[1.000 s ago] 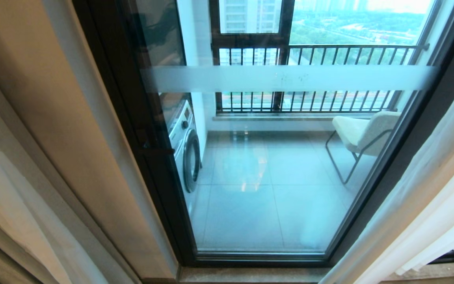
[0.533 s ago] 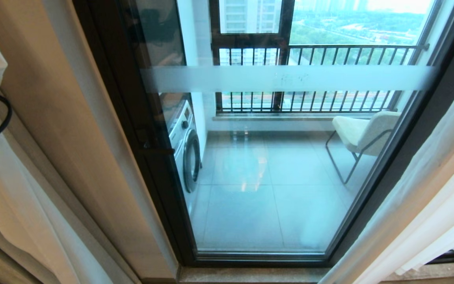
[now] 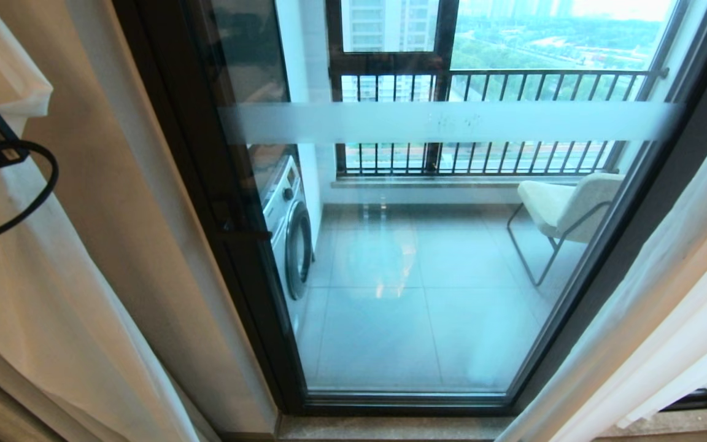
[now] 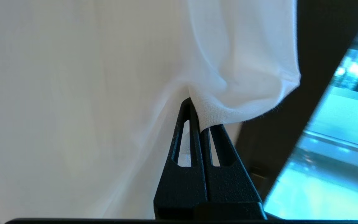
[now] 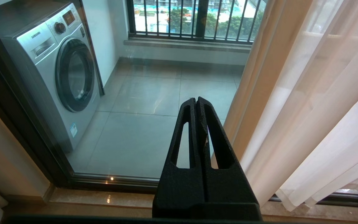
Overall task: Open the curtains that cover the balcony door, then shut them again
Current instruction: Close the inner curtains on both sides
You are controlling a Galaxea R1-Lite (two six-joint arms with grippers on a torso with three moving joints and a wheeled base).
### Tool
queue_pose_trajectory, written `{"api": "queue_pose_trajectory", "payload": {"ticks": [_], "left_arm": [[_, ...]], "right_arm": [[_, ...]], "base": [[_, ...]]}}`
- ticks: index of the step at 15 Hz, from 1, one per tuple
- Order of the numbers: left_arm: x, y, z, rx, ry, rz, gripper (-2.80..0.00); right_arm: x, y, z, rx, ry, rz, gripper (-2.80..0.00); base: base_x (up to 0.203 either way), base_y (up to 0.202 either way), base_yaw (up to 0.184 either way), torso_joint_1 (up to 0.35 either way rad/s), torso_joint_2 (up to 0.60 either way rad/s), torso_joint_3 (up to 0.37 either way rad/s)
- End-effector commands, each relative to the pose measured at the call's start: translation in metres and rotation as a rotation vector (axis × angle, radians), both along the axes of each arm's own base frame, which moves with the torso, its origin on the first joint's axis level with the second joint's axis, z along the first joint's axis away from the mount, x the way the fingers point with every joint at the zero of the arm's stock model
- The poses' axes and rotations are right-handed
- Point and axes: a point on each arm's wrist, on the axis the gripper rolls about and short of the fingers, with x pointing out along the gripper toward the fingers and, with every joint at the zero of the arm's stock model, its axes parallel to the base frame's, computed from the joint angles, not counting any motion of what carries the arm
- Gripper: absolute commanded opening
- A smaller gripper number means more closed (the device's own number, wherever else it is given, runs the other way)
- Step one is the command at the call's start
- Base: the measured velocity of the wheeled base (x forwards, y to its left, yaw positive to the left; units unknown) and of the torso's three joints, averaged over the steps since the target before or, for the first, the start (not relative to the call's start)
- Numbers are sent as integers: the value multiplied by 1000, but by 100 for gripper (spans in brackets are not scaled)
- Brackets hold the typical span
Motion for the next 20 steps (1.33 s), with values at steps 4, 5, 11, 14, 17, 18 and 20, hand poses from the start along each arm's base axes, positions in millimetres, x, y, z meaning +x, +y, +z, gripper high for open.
{"api": "queue_pose_trajectory", "payload": {"ticks": [4,5,11,14,17,18,20], "left_arm": [[-5,-23,-1,0,-5,-91,-280],[-6,-24,-1,0,-6,-97,-280],[-11,-34,-7,19,20,-142,-280],[-17,-45,-14,25,42,-194,-280],[-18,-52,-16,27,50,-224,-280],[-18,-52,-16,27,50,-225,-280],[-18,-53,-16,27,50,-228,-280]], "right_arm": [[0,0,0,-1,0,1,-280],[0,0,0,-1,0,1,-280],[0,0,0,-1,-1,1,-280],[0,0,0,-1,0,1,-280],[0,0,0,-1,-1,1,-280],[0,0,0,-1,1,1,-280],[0,0,0,-1,-1,1,-280]], "base": [[0,0,0,0,0,0],[0,0,0,0,0,0],[0,0,0,0,0,0],[0,0,0,0,0,0],[0,0,0,0,0,0],[0,0,0,0,0,0],[0,0,0,0,0,0]]}}
